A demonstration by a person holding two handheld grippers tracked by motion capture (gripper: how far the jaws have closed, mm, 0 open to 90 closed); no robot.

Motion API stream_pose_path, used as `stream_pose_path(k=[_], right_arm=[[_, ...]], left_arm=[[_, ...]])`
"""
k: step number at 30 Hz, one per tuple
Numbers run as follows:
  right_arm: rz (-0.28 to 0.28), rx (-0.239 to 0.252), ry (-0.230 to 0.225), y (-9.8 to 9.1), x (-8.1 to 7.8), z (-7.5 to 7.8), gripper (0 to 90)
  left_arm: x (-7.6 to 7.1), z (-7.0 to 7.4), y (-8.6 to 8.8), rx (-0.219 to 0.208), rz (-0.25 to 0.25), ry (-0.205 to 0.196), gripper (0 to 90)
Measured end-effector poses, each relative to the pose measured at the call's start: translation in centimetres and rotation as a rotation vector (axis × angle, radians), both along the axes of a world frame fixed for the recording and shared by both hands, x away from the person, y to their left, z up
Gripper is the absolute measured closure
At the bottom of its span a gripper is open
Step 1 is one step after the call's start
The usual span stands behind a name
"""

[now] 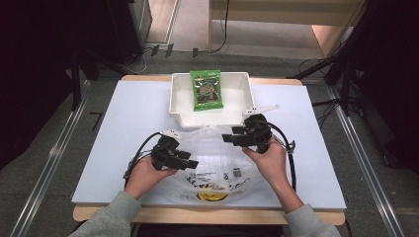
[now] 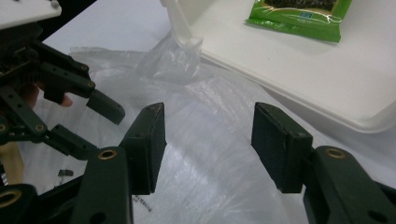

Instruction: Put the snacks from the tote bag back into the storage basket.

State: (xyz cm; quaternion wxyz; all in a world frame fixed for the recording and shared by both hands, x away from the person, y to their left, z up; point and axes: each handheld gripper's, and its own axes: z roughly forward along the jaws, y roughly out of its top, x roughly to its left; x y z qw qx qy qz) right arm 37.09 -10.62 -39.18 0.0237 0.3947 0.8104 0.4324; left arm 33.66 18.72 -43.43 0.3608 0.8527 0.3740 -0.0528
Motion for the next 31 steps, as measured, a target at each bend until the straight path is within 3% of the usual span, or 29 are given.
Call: stream_pose_path(k=[17, 20, 23, 31], right_arm=[[0.027, -0.007, 0.002, -0.8, -2.2, -1.5, 45.0], [0.031, -0.011, 0.011, -0.8, -2.3, -1.8, 44.8], [0.039, -0.015, 0.013, -0.7, -2.3, -2.0, 44.5], [0.041, 0.016, 0.029, -1.1, -2.0, -1.8, 40.1]], left_arm=[[0.0, 0.2, 0.2, 0.004, -0.001, -0.008, 44.9], [0.0, 0.3, 0.2, 0.0, -0.004, -0.009, 44.8], [0.0, 0.4, 0.2, -0.005, 0.011, 0.017, 44.2], [-0.3, 1.4, 0.5, -0.008, 0.027, 0.006, 41.2]])
